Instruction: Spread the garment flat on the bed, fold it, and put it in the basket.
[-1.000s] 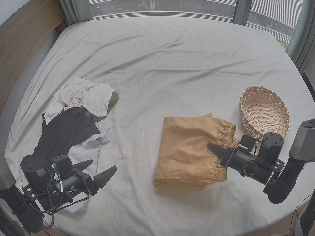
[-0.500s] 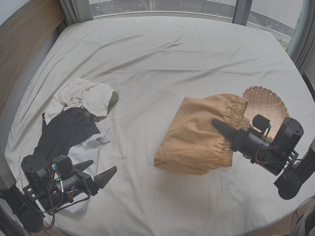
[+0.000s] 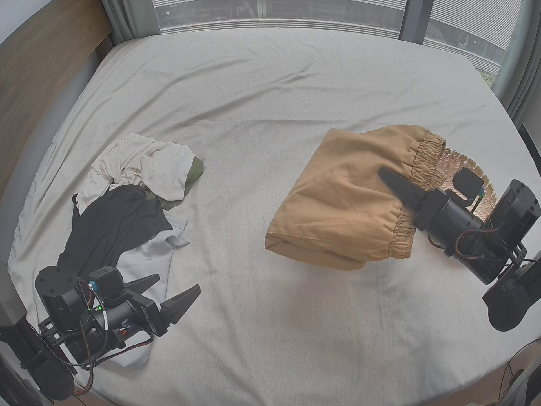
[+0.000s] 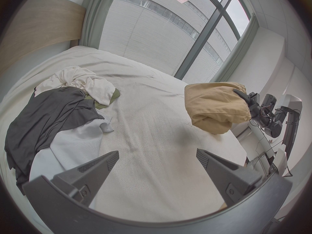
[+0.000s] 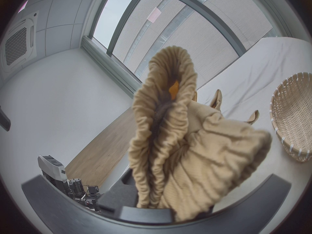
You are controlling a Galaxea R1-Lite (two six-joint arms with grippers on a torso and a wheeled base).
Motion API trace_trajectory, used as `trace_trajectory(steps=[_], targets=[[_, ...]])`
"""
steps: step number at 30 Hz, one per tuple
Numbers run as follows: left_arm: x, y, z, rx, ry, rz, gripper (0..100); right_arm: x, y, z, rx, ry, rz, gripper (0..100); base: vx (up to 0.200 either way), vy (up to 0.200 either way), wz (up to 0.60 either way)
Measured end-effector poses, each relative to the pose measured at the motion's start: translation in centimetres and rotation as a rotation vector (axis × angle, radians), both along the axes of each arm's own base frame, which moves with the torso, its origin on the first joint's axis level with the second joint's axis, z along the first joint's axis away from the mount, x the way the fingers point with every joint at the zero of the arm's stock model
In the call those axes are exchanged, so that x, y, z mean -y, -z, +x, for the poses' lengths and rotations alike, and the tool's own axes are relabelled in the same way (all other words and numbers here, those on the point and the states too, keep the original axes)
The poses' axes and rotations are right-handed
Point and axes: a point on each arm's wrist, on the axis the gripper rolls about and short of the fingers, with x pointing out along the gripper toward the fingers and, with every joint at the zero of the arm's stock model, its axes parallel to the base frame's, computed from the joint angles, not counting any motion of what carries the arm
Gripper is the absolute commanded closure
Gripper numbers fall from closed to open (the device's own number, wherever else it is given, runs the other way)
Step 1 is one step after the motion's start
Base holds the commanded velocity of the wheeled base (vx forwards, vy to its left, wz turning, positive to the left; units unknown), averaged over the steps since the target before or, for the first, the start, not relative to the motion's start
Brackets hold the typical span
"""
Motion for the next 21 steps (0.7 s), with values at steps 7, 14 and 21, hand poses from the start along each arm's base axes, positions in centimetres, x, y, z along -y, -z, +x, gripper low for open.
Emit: trace_trajectory(steps=[7,14,21], targets=[[0.0,0.0,0.0,0.002,0.000,0.000,0,2.4,-0.8,1.4,0.045,0.108,-0.003,100,0.000,0.000,0.00],[0.0,-0.1,0.0,0.003,-0.001,-0.001,0,7.1,-1.5,3.0,0.089,0.293,-0.021,100,0.000,0.000,0.00],[0.0,-0.1,0.0,0.004,0.000,-0.001,0,11.9,-2.2,4.1,0.122,0.465,-0.027,100,0.000,0.000,0.00]])
